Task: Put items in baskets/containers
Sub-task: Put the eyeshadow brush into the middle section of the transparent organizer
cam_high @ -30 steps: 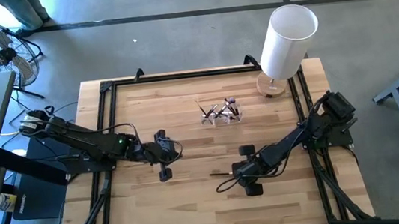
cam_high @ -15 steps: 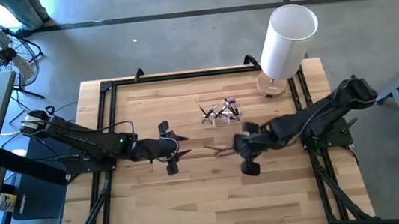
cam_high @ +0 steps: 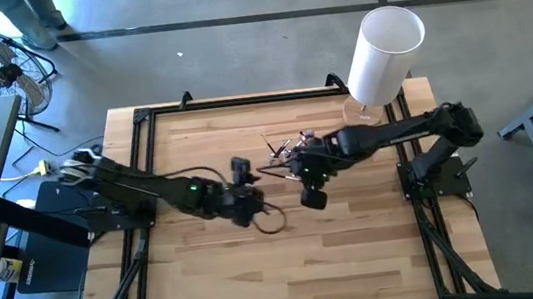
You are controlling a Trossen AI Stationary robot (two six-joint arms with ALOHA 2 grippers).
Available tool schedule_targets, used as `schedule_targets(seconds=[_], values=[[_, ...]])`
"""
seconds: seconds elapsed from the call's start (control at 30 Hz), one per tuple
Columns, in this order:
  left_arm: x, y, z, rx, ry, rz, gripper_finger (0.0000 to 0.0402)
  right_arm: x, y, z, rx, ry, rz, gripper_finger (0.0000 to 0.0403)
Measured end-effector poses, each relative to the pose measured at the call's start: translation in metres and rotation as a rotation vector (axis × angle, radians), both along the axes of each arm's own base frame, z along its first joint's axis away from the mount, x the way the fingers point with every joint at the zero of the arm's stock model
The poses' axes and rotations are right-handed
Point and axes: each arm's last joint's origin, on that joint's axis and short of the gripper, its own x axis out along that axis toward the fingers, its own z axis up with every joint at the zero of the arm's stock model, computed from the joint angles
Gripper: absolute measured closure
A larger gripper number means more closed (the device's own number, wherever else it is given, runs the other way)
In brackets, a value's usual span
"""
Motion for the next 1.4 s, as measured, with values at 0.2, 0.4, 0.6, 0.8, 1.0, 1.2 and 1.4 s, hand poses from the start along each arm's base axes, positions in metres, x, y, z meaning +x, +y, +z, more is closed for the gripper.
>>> schedule_targets(seconds=[0.2,0.4,0.6,0.8,1.0,1.2,1.4], values=[[0.023,0.007,-0.013,0.147,0.096,0.109,0.0248,0.018,-0.004,0.009,-0.014,0.002,0.031,0.0403],[0.037,0.012,-0.024,0.145,0.103,0.137,0.0248,0.021,-0.003,0.015,0.012,-0.039,0.056,0.0402],[0.039,0.019,-0.025,0.117,0.108,0.146,0.0274,0.020,-0.002,0.015,0.028,-0.036,0.064,0.0402],[0.040,0.018,-0.026,0.066,0.116,0.105,0.0390,0.020,-0.002,0.015,0.032,-0.040,0.077,0.0403],[0.040,0.016,-0.027,0.003,0.113,0.087,0.0399,0.019,-0.003,0.015,0.007,-0.031,0.065,0.0397],[0.042,0.030,-0.029,-0.227,0.085,0.165,0.0401,0.006,-0.007,0.015,0.000,0.075,0.058,0.0340],[0.047,0.047,-0.034,-0.408,0.023,0.233,0.0401,-0.010,-0.007,0.012,-0.028,0.091,0.121,0.0274]])
